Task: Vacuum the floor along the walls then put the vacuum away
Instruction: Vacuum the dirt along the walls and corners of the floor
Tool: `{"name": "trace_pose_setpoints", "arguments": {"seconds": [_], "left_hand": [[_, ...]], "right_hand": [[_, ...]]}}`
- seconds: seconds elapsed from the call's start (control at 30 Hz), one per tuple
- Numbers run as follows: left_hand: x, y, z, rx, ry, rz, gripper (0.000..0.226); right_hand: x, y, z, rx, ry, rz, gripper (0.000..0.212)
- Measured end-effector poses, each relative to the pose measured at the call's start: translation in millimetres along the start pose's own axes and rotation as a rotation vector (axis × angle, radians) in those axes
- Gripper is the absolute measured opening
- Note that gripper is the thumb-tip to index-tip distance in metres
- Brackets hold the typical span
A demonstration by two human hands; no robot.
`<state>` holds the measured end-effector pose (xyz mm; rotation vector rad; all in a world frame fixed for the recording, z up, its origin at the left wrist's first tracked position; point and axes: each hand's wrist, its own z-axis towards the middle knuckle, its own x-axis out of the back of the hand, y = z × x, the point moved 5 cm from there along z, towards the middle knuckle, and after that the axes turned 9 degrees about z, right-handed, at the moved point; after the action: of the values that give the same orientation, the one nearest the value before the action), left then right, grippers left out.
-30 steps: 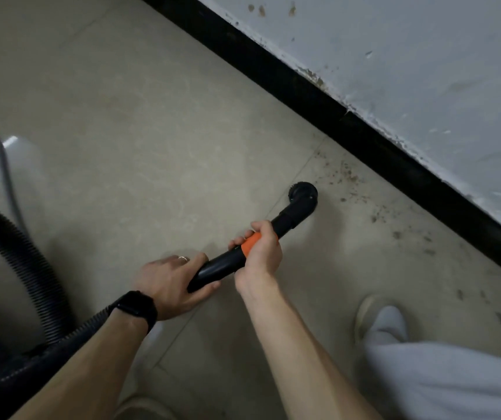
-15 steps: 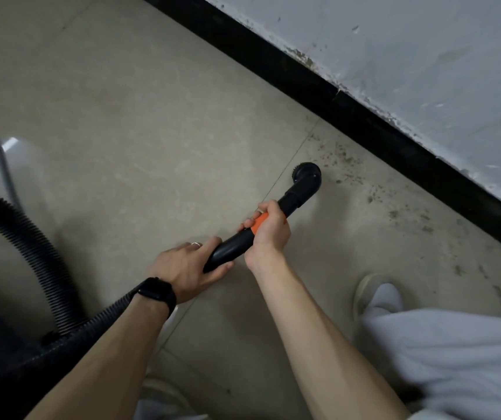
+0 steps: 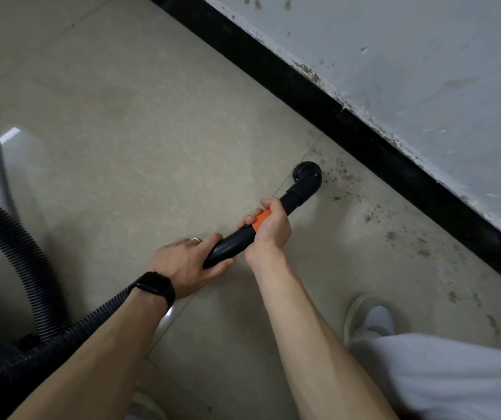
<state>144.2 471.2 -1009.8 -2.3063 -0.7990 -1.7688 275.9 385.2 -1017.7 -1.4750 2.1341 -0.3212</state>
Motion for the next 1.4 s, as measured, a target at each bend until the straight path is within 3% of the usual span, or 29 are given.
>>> {"name": "trace_pose_setpoints", "arguments": {"seconds": [0.5, 0.77, 0.97, 1.2, 1.4], "left_hand": [[8.9, 7.2, 32.9, 0.044, 0.004, -0.002, 0.055], [14.2, 15.5, 57.4, 0.011, -0.032, -0.028, 0.07], [18.9, 19.0, 77.3, 0.012, -0.017, -0.047, 0.056], [20.7, 12.9, 87.3, 0.016, 0.022, -0.059, 0.064], [26.0, -0.2, 88.5, 0.14, 0.044, -0.163, 0.052]], "right_hand": [[-24.3, -22.7, 18.0, 0.0, -0.06, -0.044, 0.012], [-36.3, -41.3, 32.0, 0.031, -0.062, -0.028, 0.012], [-46.8, -52.7, 43.6, 0.059, -0.056, -0.015, 0.011], [-55.0, -53.4, 50.8, 0.057, -0.062, 0.002, 0.011], [-76.8, -48.5, 52.8, 0.096, -0.051, -0.021, 0.016]]}}
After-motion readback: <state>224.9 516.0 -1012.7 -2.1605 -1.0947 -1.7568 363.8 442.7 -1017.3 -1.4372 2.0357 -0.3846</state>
